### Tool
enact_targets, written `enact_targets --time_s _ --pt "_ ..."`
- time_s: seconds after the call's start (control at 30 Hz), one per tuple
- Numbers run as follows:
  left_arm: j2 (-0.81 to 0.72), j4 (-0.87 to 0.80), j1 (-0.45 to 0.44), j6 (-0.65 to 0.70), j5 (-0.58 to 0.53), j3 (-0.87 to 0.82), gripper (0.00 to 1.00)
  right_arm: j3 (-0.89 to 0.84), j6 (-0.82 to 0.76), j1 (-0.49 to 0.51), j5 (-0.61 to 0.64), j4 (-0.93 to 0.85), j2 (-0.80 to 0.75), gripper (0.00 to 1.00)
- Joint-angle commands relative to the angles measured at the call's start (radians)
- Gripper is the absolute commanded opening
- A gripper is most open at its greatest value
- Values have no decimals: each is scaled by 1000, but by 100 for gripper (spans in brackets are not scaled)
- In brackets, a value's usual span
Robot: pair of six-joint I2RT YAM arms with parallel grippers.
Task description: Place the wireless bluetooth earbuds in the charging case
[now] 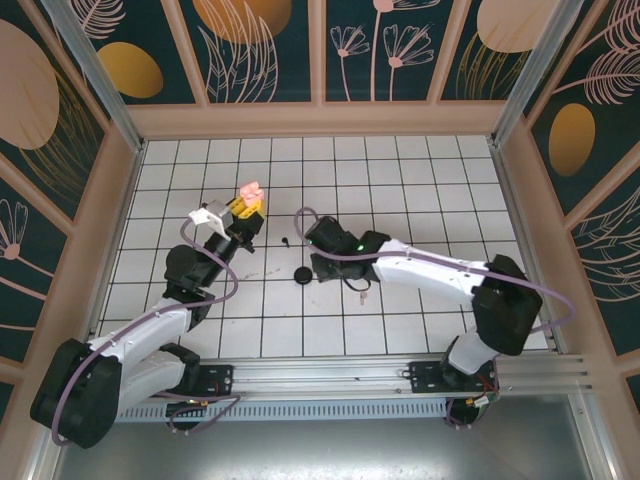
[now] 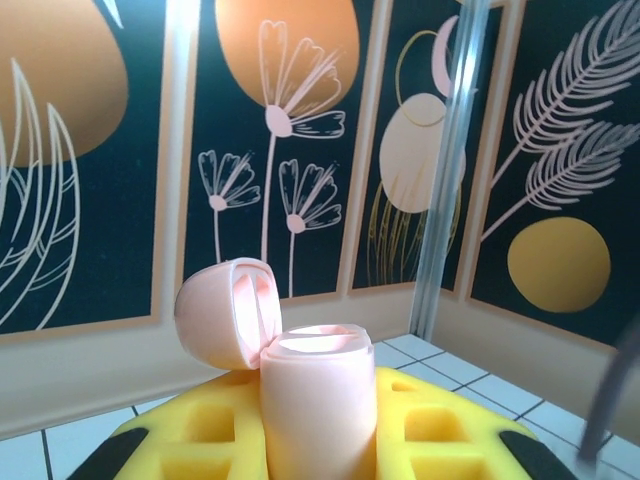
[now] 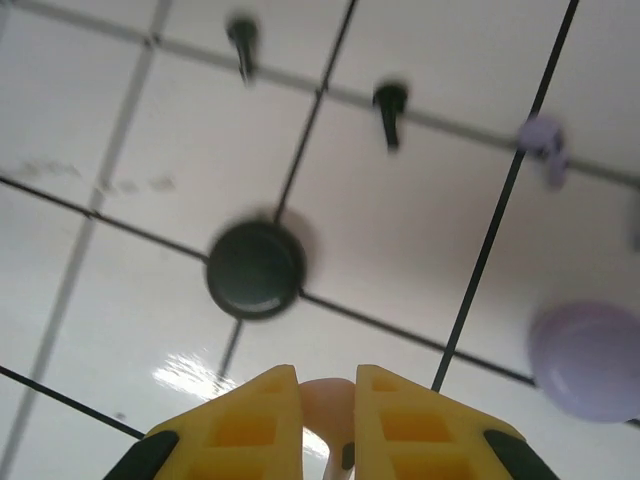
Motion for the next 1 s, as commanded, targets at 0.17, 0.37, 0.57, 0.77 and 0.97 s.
enact_targets --time_s 0.17,0.37,0.57,0.77,0.97 --pt "30 72 -45 90 160 -11 0 255 -179 -48 81 -47 -129 15" --pt "83 75 -96 148 176 24 0 327 -286 -46 55 41 -173 16" --pt "151 208 -126 189 132 41 0 251 -352 -45 -25 210 -255 16" --pt "236 330 -139 234 109 98 0 158 -396 -46 -48 354 -322 16" --pt "329 407 -140 242 124 174 0 113 -419 -49 -79 457 -343 16"
